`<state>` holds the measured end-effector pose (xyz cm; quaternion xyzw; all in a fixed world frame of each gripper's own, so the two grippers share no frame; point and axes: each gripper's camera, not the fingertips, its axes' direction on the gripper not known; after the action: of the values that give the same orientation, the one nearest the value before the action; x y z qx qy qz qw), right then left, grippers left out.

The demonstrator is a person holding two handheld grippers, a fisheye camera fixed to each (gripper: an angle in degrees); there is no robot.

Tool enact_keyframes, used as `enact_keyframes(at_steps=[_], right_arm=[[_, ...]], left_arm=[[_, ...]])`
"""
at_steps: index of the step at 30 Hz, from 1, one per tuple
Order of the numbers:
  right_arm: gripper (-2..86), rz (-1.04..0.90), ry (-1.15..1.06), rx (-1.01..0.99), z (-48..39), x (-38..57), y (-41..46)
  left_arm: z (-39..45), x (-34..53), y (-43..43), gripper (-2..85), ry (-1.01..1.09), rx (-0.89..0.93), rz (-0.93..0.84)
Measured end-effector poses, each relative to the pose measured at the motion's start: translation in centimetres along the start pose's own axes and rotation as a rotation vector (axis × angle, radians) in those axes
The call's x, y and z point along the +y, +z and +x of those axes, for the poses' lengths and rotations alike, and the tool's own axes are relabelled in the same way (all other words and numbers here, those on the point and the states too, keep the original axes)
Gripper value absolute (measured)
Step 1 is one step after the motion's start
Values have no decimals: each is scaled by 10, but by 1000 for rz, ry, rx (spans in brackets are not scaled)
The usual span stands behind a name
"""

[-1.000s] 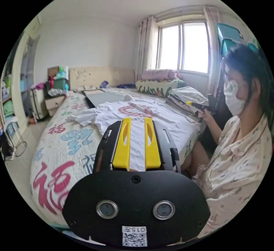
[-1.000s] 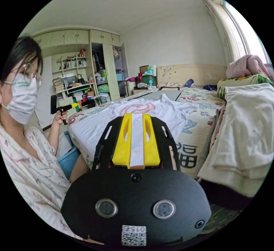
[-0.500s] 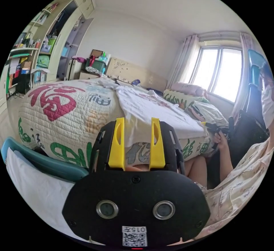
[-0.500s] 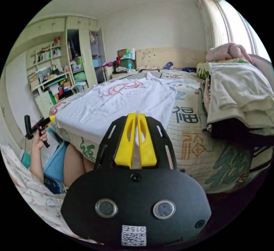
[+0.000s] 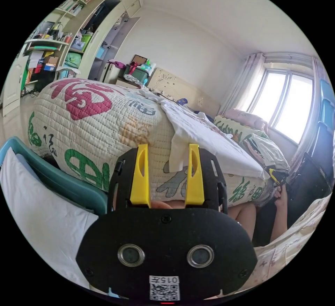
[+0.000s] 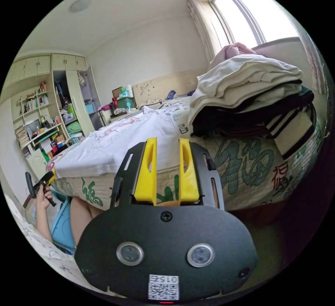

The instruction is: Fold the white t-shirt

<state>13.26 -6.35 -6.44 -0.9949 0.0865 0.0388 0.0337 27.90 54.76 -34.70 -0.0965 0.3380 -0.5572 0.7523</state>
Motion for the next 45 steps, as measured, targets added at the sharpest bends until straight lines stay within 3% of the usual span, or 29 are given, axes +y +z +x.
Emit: enact_keyframes(at_steps=[6,8,11,16,21,25,27,33,37,45], right_arm=[[63,-72,-41,115,-30,19,74],[13,-96,-80,168,-43,22,90],[-2,-84,-47,126,-40,24,96],[-8,-58,58,35,-24,33,98],[-8,-73,57,65,-36,36,109],[-6,-157,-280,359,-98,38,122],[-4,-161,-320,391,-107,40,125],[0,-157,-247,343,-100,25,105],[7,-127,-246,342,-94,15,79],[82,-123,-187,197,-44,-34,-14]], left_arm=[[-1,7,22,101,46,-37,-10],[-3,7,28,8,67,81,-9],[-12,9,23,-5,13,91,38],[-11,14,16,-8,9,75,54],[-3,17,25,-7,5,20,-27],[23,16,19,-5,109,-61,-108],[29,16,14,-4,109,-61,-105],[72,17,25,0,168,-136,-149],[82,18,9,11,103,-101,-82],[102,2,-42,92,17,-105,-78]])
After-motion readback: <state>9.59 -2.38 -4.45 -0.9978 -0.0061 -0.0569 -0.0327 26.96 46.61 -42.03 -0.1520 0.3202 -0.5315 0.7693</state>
